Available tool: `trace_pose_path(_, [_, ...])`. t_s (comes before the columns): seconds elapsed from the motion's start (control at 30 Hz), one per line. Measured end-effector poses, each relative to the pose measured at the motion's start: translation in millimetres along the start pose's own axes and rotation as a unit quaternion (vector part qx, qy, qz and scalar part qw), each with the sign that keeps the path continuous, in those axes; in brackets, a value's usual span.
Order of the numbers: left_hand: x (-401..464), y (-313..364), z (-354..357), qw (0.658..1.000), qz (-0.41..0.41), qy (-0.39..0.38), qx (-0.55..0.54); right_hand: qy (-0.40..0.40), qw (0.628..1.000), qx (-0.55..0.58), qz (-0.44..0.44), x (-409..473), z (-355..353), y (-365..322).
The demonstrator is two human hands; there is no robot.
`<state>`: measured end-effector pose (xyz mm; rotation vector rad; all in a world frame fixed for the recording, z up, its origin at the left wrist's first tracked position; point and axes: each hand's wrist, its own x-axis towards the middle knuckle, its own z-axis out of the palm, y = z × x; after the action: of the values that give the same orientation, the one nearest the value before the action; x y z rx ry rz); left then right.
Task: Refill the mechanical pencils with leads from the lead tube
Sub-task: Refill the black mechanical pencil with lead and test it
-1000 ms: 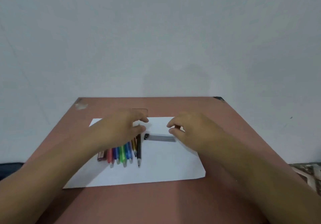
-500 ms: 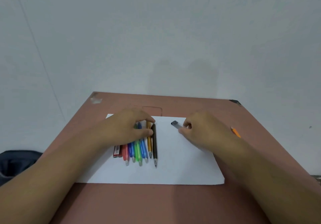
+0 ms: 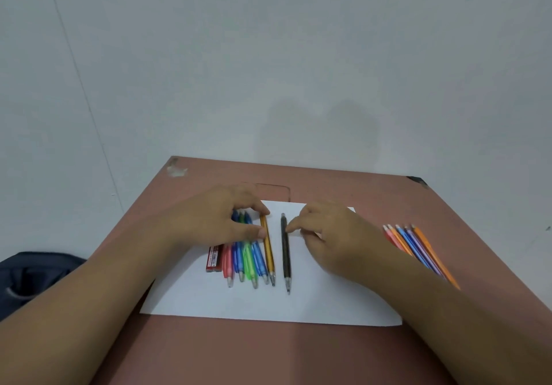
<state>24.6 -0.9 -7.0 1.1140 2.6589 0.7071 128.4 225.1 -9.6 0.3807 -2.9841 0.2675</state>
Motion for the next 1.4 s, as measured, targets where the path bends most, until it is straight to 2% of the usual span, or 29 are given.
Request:
trace_pose_path(0.07, [0.9,-2.3,0.5,1.0,0.004,0.014,-0.009,0.026,0.998,0.048,0.041,-0.9,0.6,-3.2])
trace_pose_path(0.3, [3.6,-1.9,4.0,0.998,-0.002,0.05,-0.023,-0.009,0.973,0.08,0.215,13.6,-0.7,-32.2])
trace_pose_path(0.47, [6.9,-6.1,10.0,0.996,0.0,0.088,-0.027,-0.032,0.957,0.091,0.274,23.3,-3.9,-37.6])
trace_pose_path(0.6, [7.2,-2.3,12.5,0.991,0.007,0.12,-0.065,0.0,0.952,0.147,0.269,20.2,-9.4,-34.2])
trace_pose_path(0.73, [7.9,1.1,13.0,0.981,0.007,0.139,-0.134,0.052,0.956,0.218,0.191,10.9,-12.0,-28.0])
trace_pose_path(0.83, [10.6,0.7,14.3,0.97,-0.005,0.146,-0.195,0.068,0.96,0.222,0.159,7.0,-9.2,-22.4])
trace_pose_path(0.97, [15.7,0.5,19.4,0.963,-0.014,0.172,-0.209,0.104,0.973,0.173,0.111,4.7,-12.2,-11.0])
trace_pose_path(1.07, [17.5,4.3,19.1,0.96,-0.029,0.198,-0.196,0.112,0.98,0.125,0.106,1.6,-16.8,-0.6])
trace_pose_path(1.13, [17.1,6.6,17.6,0.966,-0.032,0.187,-0.178,0.127,0.975,0.133,0.129,-1.4,-18.9,7.1])
trace_pose_path(1.23, [19.2,10.3,21.8,0.987,0.015,0.148,-0.056,0.136,0.969,0.132,0.155,-3.1,-18.7,16.3])
trace_pose_path(1.3, [23.5,12.6,27.5,0.988,0.057,0.138,0.027,0.134,0.97,0.121,0.161,-2.9,-17.5,18.7])
trace_pose_path(1.4, [27.4,17.2,26.4,0.986,0.062,0.135,0.077,0.127,0.97,0.119,0.168,-2.8,-17.0,19.7])
